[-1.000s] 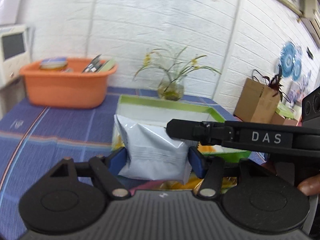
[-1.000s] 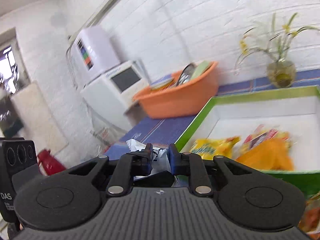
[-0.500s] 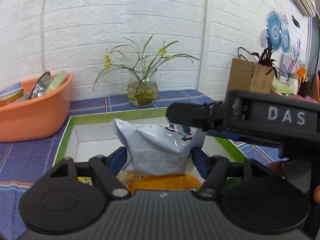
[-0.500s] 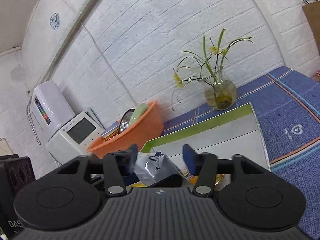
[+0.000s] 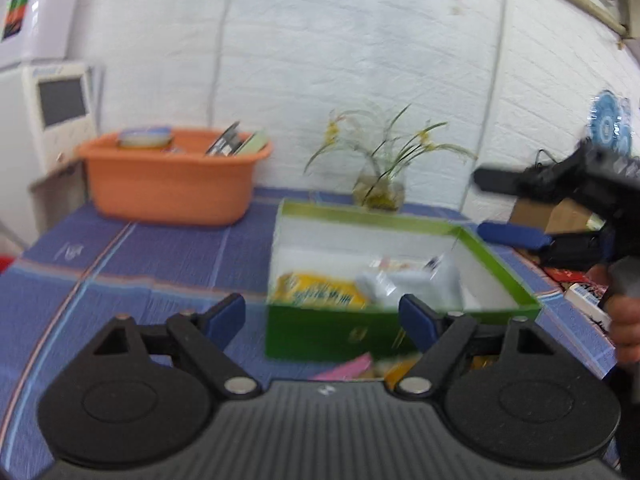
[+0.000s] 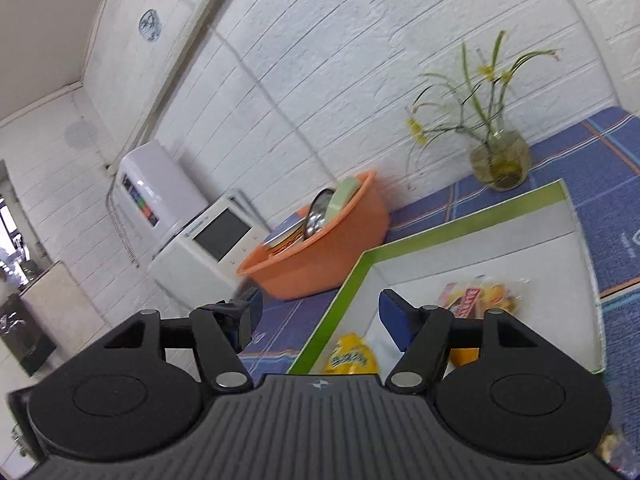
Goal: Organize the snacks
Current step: 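Grasp the pink cookie packet with the right gripper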
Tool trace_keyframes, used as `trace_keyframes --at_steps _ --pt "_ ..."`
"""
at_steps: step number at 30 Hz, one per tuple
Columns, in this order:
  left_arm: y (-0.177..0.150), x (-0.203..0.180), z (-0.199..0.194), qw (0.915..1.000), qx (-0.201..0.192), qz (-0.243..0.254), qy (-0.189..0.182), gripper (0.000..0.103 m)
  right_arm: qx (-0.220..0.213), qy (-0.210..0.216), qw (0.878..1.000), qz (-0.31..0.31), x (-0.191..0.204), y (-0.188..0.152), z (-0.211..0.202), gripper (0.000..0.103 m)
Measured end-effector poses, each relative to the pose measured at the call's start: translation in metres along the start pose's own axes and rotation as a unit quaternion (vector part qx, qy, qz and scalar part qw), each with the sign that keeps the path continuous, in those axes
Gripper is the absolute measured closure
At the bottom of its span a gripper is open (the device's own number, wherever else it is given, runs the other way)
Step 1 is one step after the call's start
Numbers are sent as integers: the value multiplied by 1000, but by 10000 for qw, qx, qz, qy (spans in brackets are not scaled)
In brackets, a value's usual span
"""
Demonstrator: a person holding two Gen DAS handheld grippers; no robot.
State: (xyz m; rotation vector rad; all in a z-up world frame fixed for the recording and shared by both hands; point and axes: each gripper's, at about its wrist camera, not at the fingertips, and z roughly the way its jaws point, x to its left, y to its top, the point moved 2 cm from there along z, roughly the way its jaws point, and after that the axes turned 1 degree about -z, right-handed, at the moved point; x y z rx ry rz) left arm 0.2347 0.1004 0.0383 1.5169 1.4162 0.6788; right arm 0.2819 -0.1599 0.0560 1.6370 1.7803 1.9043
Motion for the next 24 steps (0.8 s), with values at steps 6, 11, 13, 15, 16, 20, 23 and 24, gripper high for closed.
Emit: trace_keyframes --at_steps 6,11,13,15,16,20,23,24 --pt "-39 26 -10 9980 476 -395 -151 22 1834 367 9794 757 10 -46 18 0" --pt "-47 14 -12 9948 647 -282 -731 22 2270 -342 9712 636 17 -66 27 0" --pt "-51 6 -10 9931 726 -123 -912 22 2470 -590 9654 595 19 -73 36 0" --pt "-56 0 -6 9913 858 -43 -1001 22 2649 -697 9599 594 18 -78 48 0" --pt "-57 -2 -4 9906 915 -15 -1014 22 2651 -740 9599 539 18 -79 54 0" --pt "-57 3 5 9898 1047 -76 -964 22 2659 -1009 9576 449 19 -80 78 0" --pt "-55 14 13 9891 1077 -315 -951 22 2661 -1001 9578 412 17 -84 90 0" --pt "-54 17 15 9891 1046 -388 -964 22 2658 -960 9585 369 15 -86 91 0"
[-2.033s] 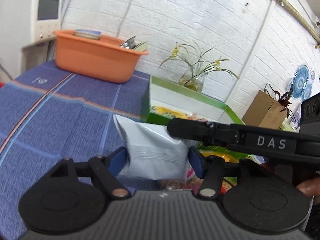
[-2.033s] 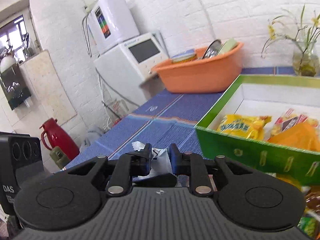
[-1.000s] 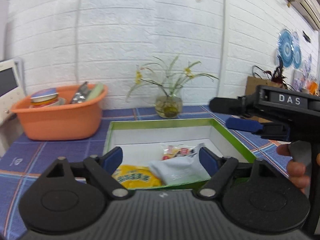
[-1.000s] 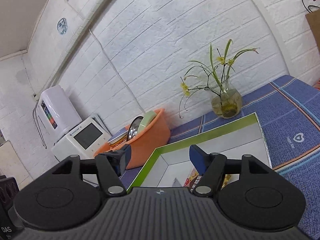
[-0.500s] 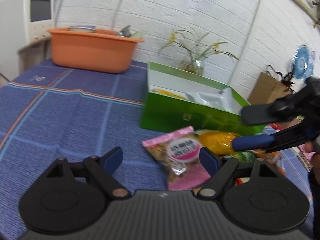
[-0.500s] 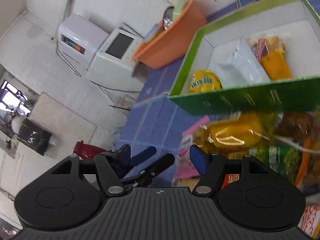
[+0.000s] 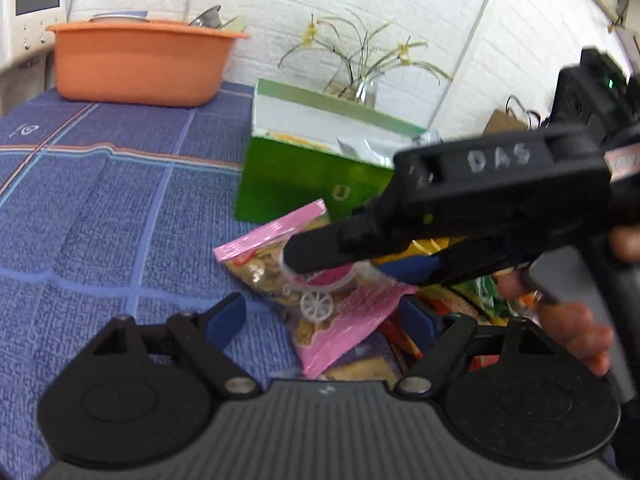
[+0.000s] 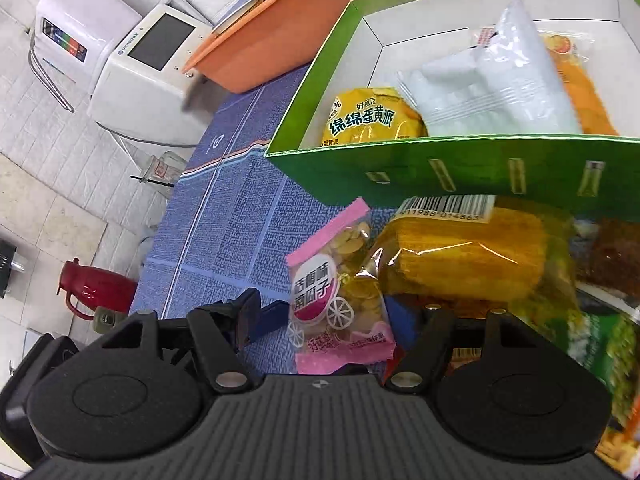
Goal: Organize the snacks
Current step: 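Grasp the pink cookie packet with the right gripper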
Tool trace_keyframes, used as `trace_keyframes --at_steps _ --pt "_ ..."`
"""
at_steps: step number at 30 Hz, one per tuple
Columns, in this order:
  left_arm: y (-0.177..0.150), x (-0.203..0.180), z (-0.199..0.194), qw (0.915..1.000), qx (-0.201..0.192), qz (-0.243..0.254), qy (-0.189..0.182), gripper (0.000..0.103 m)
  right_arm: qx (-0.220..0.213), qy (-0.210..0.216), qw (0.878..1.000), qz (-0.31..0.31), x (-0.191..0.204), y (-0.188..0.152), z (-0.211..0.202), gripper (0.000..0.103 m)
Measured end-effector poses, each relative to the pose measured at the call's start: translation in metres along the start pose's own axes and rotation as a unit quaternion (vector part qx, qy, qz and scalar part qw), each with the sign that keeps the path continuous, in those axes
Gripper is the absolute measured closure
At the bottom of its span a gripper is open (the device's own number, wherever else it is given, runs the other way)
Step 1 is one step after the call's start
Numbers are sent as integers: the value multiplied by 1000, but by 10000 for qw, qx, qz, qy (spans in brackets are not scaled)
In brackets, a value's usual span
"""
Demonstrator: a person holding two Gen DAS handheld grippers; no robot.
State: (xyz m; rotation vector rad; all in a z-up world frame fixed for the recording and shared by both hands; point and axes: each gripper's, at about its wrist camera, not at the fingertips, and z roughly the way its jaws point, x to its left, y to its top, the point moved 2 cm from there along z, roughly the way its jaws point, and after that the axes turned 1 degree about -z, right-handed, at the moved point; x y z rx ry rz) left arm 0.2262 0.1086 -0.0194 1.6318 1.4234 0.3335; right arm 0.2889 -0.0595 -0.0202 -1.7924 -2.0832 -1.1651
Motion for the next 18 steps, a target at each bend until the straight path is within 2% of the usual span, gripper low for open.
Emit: trace_keyframes --at_steps 1,2,3,7,12,15,18 --pt "1 2 1 10000 -23 -45 -12 23 -29 65 10000 -51 -2 -2 1 0" --pt "2 3 1 10000 -50 -84 -12 24 -112 144 9998 -128 -2 -4 1 7" --pt "2 4 0 9999 -94 -116 41 26 -135 122 9996 -211 -1 -6 1 37" --pt "0 8 -10 9995 -165 -280 -35 32 -512 108 9971 -554 7 -21 -6 41" --pt "-5 -13 -41 9986 -529 45 8 39 -886 444 9932 -606 13 -37 -34 41" --pt "-5 -26 -58 9973 -705 206 10 39 -1058 687 9903 -576 17 -43 -49 41" --pt "-1 -40 -65 9957 -813 440 -25 40 -1299 719 9866 -680 20 -47 -64 41"
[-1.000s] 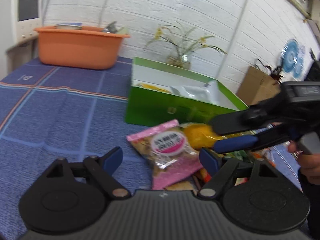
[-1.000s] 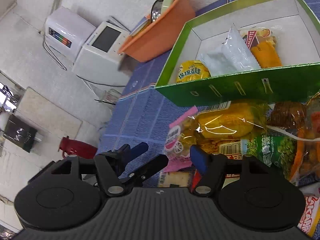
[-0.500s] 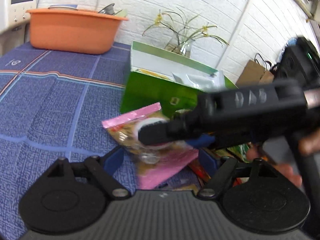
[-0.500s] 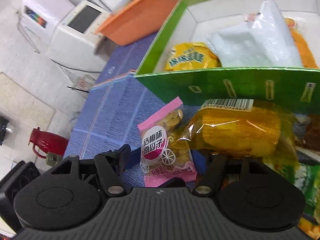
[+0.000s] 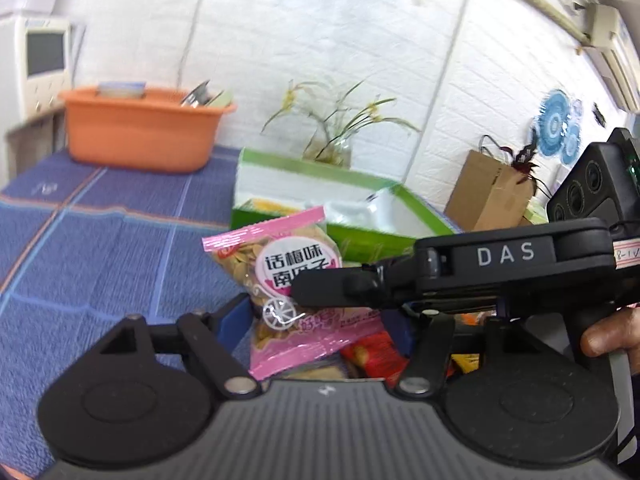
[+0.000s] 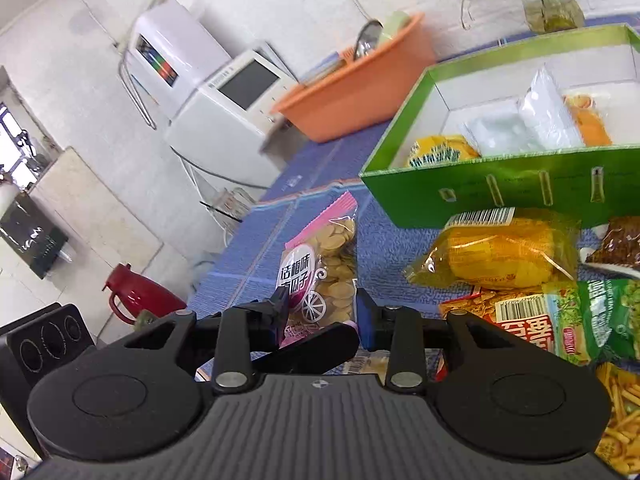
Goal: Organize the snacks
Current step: 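Lower the pink packet into the green box and release it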
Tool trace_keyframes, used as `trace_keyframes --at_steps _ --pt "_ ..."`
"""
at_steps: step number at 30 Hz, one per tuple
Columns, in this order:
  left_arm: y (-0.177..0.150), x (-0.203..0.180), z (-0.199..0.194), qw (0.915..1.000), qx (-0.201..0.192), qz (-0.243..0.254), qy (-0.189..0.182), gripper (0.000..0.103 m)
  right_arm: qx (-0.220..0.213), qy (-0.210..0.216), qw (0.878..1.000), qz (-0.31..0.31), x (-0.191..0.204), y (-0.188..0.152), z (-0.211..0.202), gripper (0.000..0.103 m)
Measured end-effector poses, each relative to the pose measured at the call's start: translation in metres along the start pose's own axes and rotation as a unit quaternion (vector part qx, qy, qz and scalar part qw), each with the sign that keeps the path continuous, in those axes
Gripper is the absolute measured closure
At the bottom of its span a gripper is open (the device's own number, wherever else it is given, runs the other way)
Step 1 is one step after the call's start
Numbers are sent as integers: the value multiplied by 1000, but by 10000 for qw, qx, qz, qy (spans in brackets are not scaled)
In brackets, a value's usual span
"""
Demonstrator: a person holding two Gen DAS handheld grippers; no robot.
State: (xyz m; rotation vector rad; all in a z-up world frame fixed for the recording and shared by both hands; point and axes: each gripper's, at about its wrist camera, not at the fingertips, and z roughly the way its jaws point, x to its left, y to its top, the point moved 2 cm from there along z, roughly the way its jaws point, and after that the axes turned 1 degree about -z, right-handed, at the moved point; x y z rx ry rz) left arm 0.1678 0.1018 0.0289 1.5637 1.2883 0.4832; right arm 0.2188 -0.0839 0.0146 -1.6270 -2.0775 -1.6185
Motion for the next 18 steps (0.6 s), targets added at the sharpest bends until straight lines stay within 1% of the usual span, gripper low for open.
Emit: trace_keyframes --at_steps 5,10,12,15,18 --pt "18 -21 7 9990 -110 402 -176 40 -416 -46 9991 -36 0 14 -15 41" --pt "53 -50 32 9951 -318 896 -283 41 -913 -185 9955 -180 -13 45 -40 41" --pt "68 -61 47 9937 -397 970 -405 40 -1168 -401 9914 -433 -17 59 -51 41" --pt "84 -75 74 9912 -401 1037 -717 40 -1727 -930 9770 -833 -24 68 -63 41" --pt "85 -90 105 9891 -276 1261 -713 38 -1801 -1362 9702 -877 -48 75 -62 41"
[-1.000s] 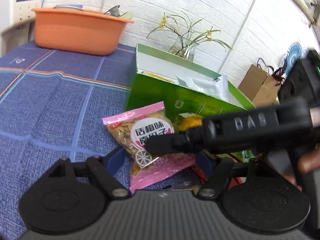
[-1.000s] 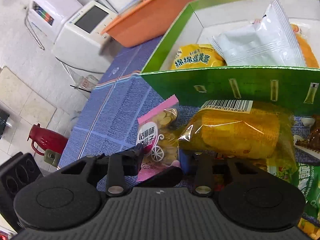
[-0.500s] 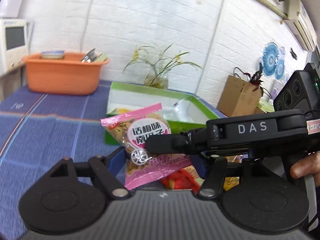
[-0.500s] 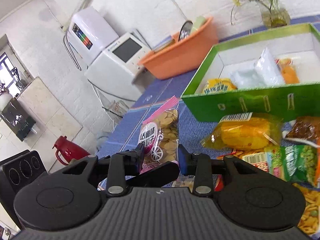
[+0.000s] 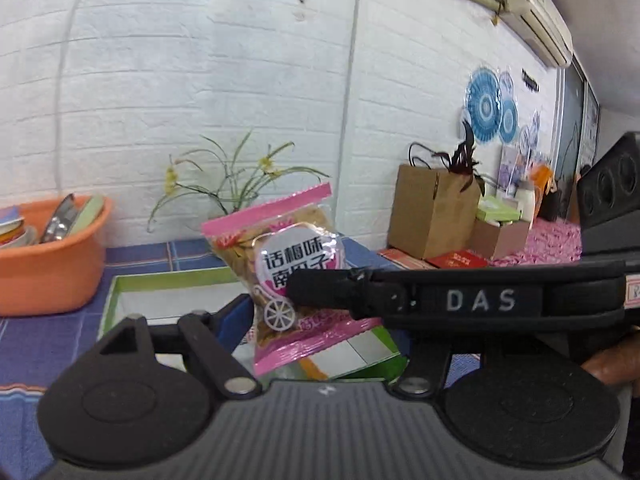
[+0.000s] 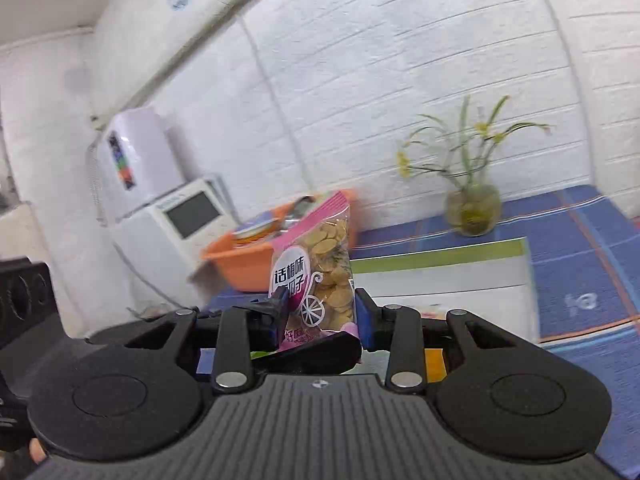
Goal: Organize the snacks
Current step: 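Lower the pink packet into the green box and release it, then grasp the clear yellow bread bag with the right gripper and lift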
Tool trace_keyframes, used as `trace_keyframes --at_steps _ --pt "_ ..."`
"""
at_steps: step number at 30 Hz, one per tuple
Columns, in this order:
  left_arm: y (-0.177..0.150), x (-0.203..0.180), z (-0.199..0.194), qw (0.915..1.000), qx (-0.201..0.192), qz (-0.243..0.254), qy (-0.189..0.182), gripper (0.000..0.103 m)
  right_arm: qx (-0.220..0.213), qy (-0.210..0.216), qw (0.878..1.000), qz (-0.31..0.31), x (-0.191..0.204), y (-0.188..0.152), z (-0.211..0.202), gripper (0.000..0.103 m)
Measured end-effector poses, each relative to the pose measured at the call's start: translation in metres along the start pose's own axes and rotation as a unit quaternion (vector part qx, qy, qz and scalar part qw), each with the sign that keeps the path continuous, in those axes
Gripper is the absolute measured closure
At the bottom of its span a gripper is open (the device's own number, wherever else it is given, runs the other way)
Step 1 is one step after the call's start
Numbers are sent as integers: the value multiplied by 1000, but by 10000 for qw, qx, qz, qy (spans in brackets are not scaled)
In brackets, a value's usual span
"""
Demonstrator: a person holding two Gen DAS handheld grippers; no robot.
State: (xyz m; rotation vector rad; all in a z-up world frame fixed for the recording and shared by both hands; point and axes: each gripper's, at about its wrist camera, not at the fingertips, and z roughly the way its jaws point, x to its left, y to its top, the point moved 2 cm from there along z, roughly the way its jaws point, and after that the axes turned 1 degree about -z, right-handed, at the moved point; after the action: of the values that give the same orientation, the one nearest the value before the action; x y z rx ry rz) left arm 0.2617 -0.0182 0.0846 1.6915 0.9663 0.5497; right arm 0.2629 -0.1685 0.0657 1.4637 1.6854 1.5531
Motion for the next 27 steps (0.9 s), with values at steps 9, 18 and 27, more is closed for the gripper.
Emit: trace_keyframes --at_steps 9,18,27 --pt "-14 1 72 9974 666 -188 190 34 450 -168 9905 1292 -75 -18 32 33" --pt "-4 14 29 9979 291 -278 515 25 85 -449 9913 1236 -66 -8 9 0" --pt "-50 47 -37 9931 305 -872 721 25 1170 430 9830 1347 -30 -5 3 0"
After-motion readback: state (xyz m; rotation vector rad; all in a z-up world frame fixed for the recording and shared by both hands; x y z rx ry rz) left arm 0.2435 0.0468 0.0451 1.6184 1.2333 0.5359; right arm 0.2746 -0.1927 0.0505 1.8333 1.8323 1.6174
